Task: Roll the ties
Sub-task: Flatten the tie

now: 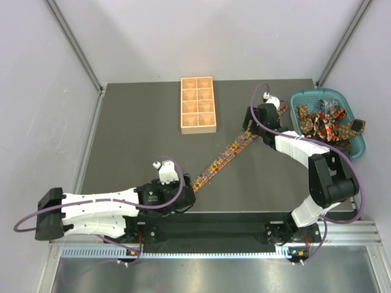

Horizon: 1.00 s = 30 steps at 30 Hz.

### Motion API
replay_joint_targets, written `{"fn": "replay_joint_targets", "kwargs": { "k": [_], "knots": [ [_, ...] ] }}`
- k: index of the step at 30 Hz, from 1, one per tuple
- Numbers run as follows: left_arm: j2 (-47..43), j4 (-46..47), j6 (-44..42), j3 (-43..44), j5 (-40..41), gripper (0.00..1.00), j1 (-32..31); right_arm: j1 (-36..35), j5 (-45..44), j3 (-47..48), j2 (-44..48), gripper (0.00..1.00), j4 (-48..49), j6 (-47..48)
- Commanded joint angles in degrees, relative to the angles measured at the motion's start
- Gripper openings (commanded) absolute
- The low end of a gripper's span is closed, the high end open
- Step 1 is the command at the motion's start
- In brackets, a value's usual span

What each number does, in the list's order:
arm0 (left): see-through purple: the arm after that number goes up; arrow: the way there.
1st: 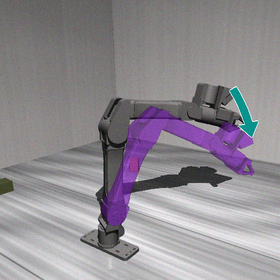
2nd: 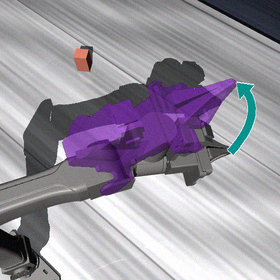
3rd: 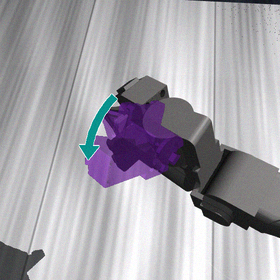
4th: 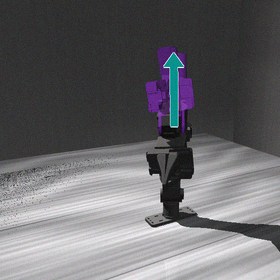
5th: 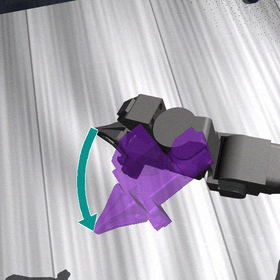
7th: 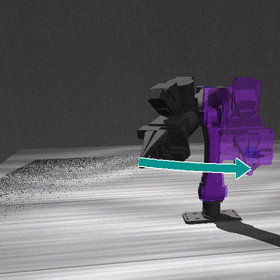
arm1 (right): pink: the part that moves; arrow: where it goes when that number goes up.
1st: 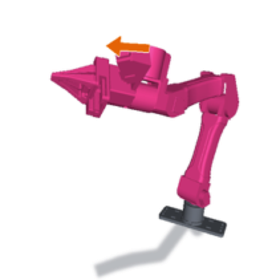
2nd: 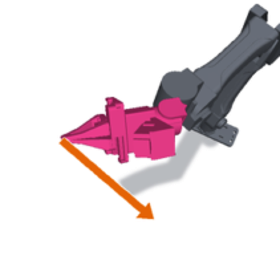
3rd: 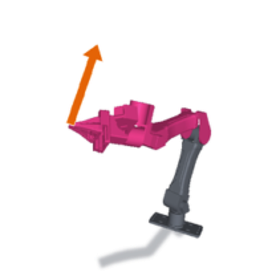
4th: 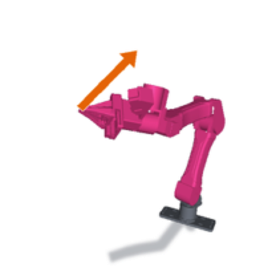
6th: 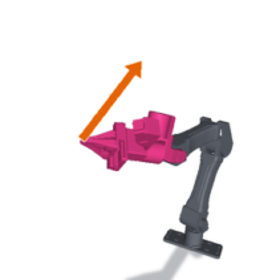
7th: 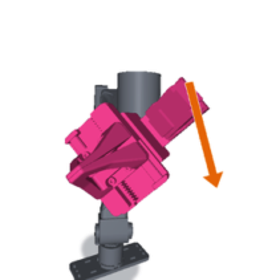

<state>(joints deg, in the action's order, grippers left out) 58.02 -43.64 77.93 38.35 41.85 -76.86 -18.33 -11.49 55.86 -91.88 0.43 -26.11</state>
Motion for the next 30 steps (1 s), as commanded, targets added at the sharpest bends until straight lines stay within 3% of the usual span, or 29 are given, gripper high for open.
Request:
{"fn": "replay_joint_targets", "kwargs": {
  "k": [1,10,14,17,21,22,24,25,28,29,30],
  "knots": [
    [3.9,6.0,-6.6,1.1,-6.8,0.93,2.3,-0.3,-1.2,0.7,0.6,0.82,1.9,-0.3],
    [9.6,6.9,-9.6,0.1,-10.3,0.88,10.0,-0.6,-1.4,0.6,1.1,0.81,1.9,-0.1],
    [11.6,8.9,-9.1,-0.9,-13.1,0.82,10.8,-0.9,-2.0,0.5,1.5,0.81,1.9,0.2],
    [12.6,11.5,-8.4,-2.5,-15.2,0.73,12.2,-1.1,-2.7,0.7,1.5,0.82,1.8,0.4],
    [12.2,11.9,-6.3,-5.3,-16.0,0.58,13.4,-1.4,-2.9,0.9,1.1,0.81,1.5,0.4],
    [11.4,11.7,-6.0,-5.6,-15.9,0.47,13.4,-1.4,-3.0,1.0,0.9,0.81,1.2,0.6],
    [10.4,10.9,-5.2,-6.4,-15.9,0.36,13.5,-1.4,-3.2,1.4,0.6,0.81,1.0,0.6],
    [9.3,10.3,-4.7,-6.5,-15.7,0.25,13.4,-1.6,-3.3,1.4,0.5,0.81,0.8,0.6],
    [7.0,6.5,-3.3,-6.3,-15.5,0.11,13.4,-1.5,-3.5,1.9,-0.1,0.81,0.2,0.4],
    [6.3,5.5,-2.2,-6.3,-15.5,0.0,13.4,-1.6,-3.6,2.2,-0.2,0.8,-0.1,0.5],
    [5.6,2.8,-1.2,-6.2,-15.1,0.0,13.4,-1.7,-4.2,2.4,-0.7,0.81,-0.2,0.5]
  ]
}}
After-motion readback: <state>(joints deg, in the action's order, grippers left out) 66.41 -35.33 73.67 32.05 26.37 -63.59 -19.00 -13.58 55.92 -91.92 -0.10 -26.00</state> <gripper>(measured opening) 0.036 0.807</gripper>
